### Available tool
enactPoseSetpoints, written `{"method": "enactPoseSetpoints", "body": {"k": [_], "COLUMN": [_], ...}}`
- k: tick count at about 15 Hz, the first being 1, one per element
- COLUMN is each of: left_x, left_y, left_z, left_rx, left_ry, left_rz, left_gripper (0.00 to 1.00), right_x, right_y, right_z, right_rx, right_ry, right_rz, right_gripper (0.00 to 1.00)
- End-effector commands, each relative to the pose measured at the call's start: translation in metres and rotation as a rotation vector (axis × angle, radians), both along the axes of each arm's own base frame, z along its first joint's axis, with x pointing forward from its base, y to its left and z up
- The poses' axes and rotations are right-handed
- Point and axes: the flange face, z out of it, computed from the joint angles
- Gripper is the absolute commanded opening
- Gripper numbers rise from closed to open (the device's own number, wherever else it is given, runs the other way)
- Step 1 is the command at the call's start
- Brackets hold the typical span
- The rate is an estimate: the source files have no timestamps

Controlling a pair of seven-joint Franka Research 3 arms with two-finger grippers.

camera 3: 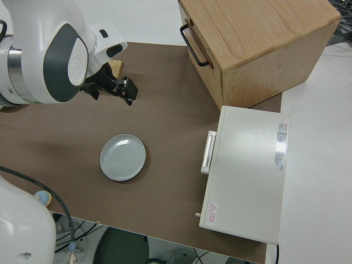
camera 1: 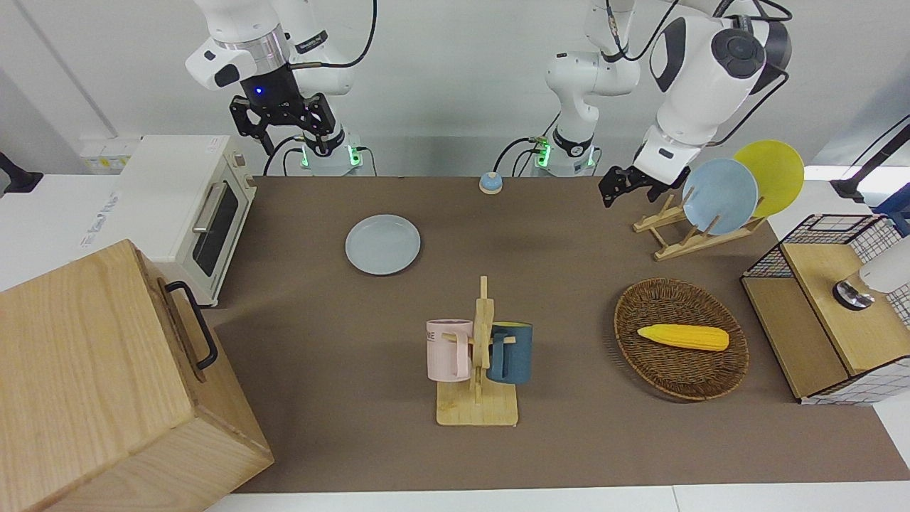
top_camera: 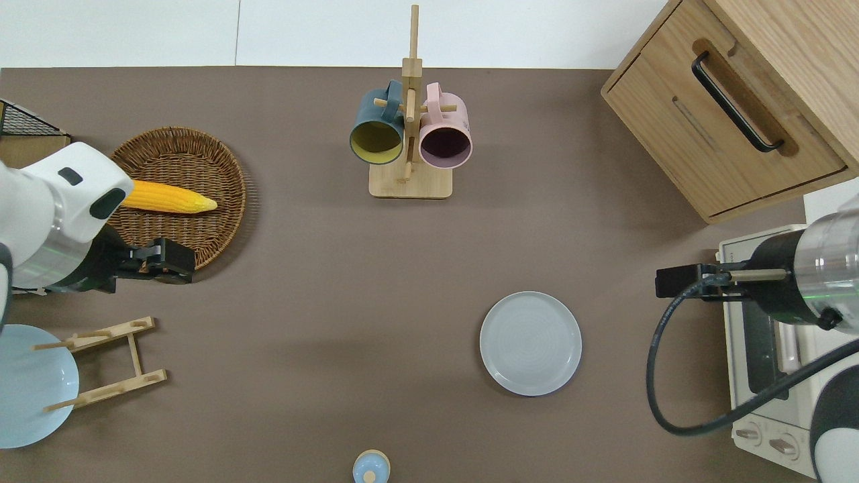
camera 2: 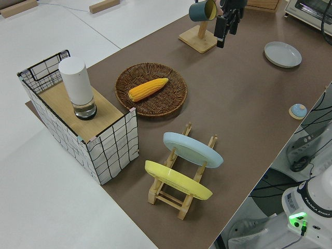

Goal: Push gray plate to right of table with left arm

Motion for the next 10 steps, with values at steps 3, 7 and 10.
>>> {"method": "enactPoseSetpoints", "body": {"k": [3, 7, 10], "left_x": [-0.002, -0.002, -0.003], "left_y": [0.034, 0.045, 0.054], "left_z": [0.035, 0.046, 0.054], "left_rx": [0.012, 0.006, 0.006], "left_ry": [-0.035, -0.053, -0.07], "left_rz": [0.021, 0.043, 0.057], "left_gripper": [0.99, 0.99, 0.99], "right_x": [-0.004, -0.004, -0.004], "right_y": [-0.002, -0.002, -0.002], "right_z": [-0.001, -0.001, -0.001], "right_rx": [0.011, 0.011, 0.011], "right_ry": [0.003, 0.003, 0.003], "right_rz": [-0.012, -0.012, -0.012], "right_gripper": [0.996, 0.996, 0.996]}}
